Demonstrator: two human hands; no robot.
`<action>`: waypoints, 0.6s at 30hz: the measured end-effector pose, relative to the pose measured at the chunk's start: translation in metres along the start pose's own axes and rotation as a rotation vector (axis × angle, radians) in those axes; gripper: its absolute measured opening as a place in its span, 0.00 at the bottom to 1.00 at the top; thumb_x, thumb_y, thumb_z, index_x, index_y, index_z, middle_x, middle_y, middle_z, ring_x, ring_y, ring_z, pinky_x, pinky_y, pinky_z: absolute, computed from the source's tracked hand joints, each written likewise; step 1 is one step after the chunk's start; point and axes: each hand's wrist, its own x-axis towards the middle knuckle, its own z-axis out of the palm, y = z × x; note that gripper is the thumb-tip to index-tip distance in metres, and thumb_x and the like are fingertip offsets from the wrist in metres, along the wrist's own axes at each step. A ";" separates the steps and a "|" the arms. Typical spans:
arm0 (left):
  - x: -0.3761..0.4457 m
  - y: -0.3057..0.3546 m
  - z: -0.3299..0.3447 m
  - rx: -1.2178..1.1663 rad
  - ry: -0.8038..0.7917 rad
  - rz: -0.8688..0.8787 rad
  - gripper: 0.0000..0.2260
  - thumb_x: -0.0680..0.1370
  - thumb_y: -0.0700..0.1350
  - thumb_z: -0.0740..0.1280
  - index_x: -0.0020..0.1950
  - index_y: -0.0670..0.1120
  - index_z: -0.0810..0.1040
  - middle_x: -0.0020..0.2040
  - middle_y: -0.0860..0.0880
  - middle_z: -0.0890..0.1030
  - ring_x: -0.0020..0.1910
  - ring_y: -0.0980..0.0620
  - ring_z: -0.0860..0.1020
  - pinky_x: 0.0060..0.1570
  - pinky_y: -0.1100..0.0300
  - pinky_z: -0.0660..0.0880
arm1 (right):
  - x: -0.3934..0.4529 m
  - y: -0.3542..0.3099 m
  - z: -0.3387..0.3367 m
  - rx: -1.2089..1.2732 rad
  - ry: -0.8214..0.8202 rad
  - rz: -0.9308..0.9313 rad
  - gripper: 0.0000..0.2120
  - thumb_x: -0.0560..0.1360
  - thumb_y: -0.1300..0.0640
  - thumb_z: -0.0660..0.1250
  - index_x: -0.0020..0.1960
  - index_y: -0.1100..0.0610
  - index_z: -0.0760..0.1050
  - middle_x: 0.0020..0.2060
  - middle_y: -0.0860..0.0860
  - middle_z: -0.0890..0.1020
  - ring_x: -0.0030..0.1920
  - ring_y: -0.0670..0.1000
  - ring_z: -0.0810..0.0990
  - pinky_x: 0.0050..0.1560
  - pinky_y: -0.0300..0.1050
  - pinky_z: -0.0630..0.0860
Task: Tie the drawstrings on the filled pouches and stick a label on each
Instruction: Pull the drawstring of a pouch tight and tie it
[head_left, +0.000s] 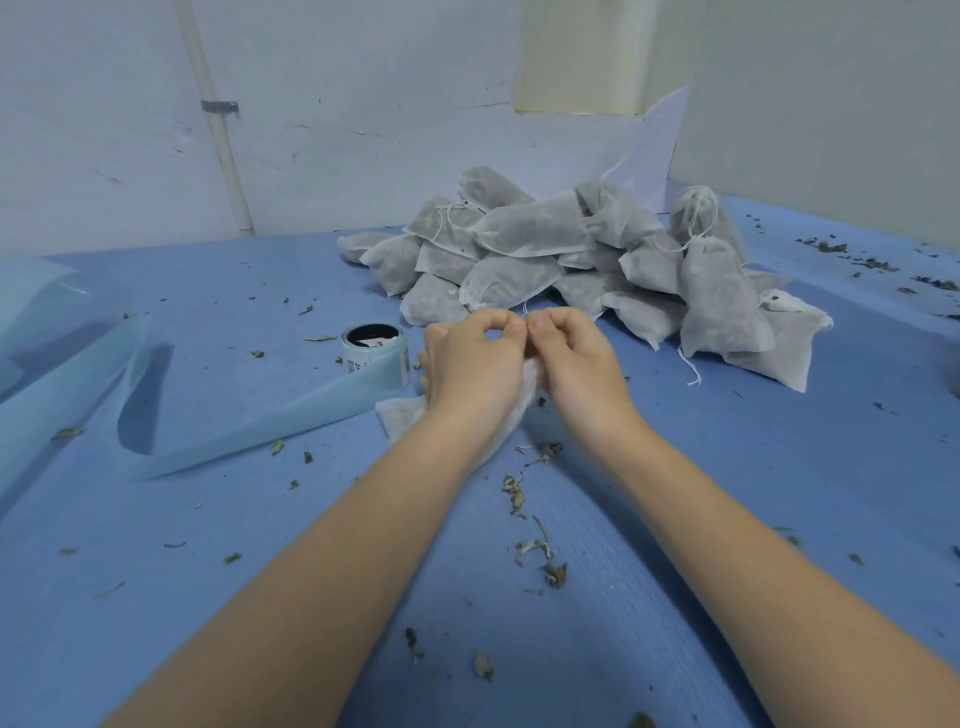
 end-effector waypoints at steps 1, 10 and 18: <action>0.000 0.001 0.000 0.023 0.018 -0.010 0.06 0.77 0.47 0.64 0.42 0.52 0.79 0.59 0.42 0.77 0.62 0.42 0.72 0.65 0.46 0.67 | 0.001 0.000 -0.001 -0.012 0.016 -0.008 0.07 0.80 0.55 0.62 0.43 0.52 0.73 0.33 0.42 0.77 0.33 0.38 0.75 0.40 0.37 0.72; 0.017 0.000 -0.017 0.034 0.200 -0.071 0.11 0.80 0.47 0.60 0.50 0.43 0.79 0.60 0.35 0.74 0.62 0.35 0.70 0.64 0.42 0.67 | 0.008 -0.003 -0.017 -0.201 0.021 -0.150 0.06 0.72 0.50 0.73 0.36 0.45 0.81 0.23 0.38 0.74 0.29 0.38 0.71 0.39 0.35 0.68; 0.002 -0.003 -0.011 -0.127 0.091 -0.078 0.08 0.75 0.54 0.67 0.40 0.54 0.71 0.53 0.47 0.74 0.43 0.51 0.73 0.45 0.58 0.71 | 0.015 -0.003 -0.026 0.179 0.368 -0.030 0.03 0.72 0.56 0.73 0.40 0.53 0.81 0.22 0.37 0.75 0.28 0.38 0.72 0.40 0.34 0.68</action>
